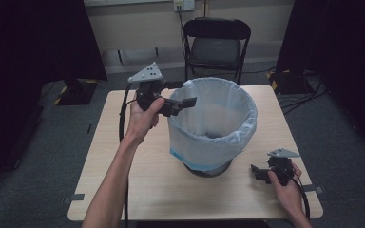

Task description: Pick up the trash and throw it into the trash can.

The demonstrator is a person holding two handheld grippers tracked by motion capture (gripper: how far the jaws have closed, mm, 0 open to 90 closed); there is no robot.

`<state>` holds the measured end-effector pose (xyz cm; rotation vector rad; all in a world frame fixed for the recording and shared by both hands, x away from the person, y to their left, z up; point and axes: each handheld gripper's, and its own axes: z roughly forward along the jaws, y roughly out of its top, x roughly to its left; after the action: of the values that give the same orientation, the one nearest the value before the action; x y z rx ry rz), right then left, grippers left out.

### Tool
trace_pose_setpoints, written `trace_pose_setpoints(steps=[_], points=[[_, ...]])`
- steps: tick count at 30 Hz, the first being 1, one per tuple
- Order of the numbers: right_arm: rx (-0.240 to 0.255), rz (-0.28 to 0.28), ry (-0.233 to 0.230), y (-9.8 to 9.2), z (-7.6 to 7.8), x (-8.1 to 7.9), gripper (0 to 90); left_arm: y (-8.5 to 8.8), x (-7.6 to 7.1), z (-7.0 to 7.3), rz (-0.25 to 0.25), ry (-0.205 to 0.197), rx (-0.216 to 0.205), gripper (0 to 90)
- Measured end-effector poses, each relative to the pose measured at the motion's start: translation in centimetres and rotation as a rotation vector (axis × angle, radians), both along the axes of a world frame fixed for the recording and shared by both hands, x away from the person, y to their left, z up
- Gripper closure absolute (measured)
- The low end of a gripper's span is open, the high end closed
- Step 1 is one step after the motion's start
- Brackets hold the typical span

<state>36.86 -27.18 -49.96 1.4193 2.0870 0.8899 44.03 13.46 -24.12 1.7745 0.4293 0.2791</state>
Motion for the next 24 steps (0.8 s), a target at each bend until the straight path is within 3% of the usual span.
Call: trace_pose_setpoints(steps=[24], points=[[0.000, 0.000, 0.000, 0.0, 0.0, 0.0, 8.9, 6.9, -1.1, -1.7, 0.167, -0.006, 0.026, 16.3]])
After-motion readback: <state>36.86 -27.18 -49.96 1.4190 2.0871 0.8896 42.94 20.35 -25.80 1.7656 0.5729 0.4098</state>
